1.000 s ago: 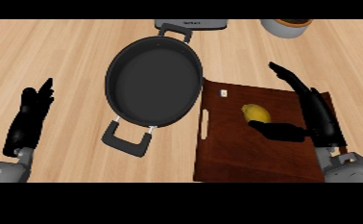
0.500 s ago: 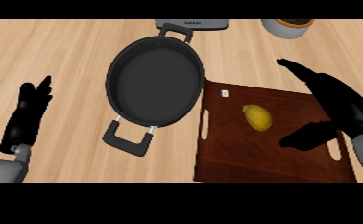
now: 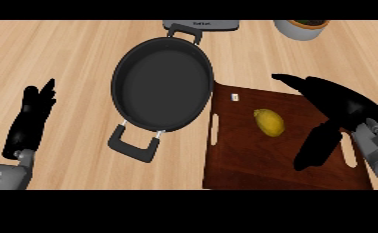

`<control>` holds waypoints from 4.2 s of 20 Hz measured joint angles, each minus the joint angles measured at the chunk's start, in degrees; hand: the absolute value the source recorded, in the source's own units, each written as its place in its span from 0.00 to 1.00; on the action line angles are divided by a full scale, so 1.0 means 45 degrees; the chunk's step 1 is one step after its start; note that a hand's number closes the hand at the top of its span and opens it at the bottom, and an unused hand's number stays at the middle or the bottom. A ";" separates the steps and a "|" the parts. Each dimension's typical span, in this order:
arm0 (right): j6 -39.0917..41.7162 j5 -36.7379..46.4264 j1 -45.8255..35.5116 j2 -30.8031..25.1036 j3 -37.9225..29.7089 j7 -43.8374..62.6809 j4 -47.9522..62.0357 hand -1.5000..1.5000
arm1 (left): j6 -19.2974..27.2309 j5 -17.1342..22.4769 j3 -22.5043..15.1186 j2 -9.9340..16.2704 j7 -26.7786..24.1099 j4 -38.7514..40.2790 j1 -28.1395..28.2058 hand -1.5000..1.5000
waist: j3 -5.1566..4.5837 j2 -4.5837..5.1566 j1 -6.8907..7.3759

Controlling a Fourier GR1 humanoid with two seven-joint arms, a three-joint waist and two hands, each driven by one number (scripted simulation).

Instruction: Pick the lemon from the tray and place it in the pot

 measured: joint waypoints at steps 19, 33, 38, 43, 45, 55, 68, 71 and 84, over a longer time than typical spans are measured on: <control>0.0714 0.2948 0.0931 0.2187 0.0438 -0.0893 0.2701 0.00 | -0.0528 -0.0975 0.0767 -0.0922 -0.0181 0.0120 0.0152 0.50 | 0.0021 0.0009 -0.0073; 0.1651 0.5735 0.1640 0.3968 -0.0508 -0.1615 0.4087 0.00 | -0.1378 -0.1689 0.1696 -0.1392 0.0473 -0.0595 0.0216 0.50 | 0.0022 -0.0001 -0.0084; 0.2084 0.6530 0.1413 0.4796 -0.0989 -0.1947 0.4935 0.00 | -0.1709 -0.1951 0.2080 -0.1671 0.0340 -0.0328 0.0036 0.50 | 0.0021 0.0002 -0.0088; 0.2279 0.7150 0.1606 0.5204 -0.1542 -0.2487 0.5511 0.00 | -0.1901 -0.2268 0.2300 -0.1918 0.0515 -0.0615 0.0145 0.50 | 0.0022 -0.0001 -0.0085; 0.2341 0.7426 0.1693 0.5427 -0.1705 -0.2614 0.5562 0.00 | -0.1900 -0.2480 0.2336 -0.2108 0.0543 -0.0530 0.0030 0.50 | 0.0025 0.0003 -0.0093; 0.2248 0.8800 0.1983 0.6006 -0.2380 -0.4020 0.6402 1.00 | -0.2467 -0.2850 0.2913 -0.2400 0.0425 -0.0457 -0.0038 0.50 | -0.0031 -0.0062 -0.0086; 0.0623 1.1326 0.1782 0.5823 -0.2298 -0.6608 0.6584 1.00 | -0.2709 -0.3229 0.3246 -0.2768 0.0185 -0.0487 0.0168 0.50 | -0.0001 -0.0027 -0.0090; 0.0397 1.1824 0.2058 0.5765 -0.2248 -0.6420 0.5775 1.00 | -0.2838 -0.3216 0.3423 -0.2709 -0.0086 -0.0240 0.0130 0.50 | 0.0009 -0.0021 -0.0122; -0.2488 1.4399 0.5425 0.4772 -0.2411 -0.4386 -0.1380 1.00 | -0.2782 -0.3313 0.3472 -0.2883 0.0115 -0.0712 0.0649 0.50 | 0.0015 -0.0113 -0.0442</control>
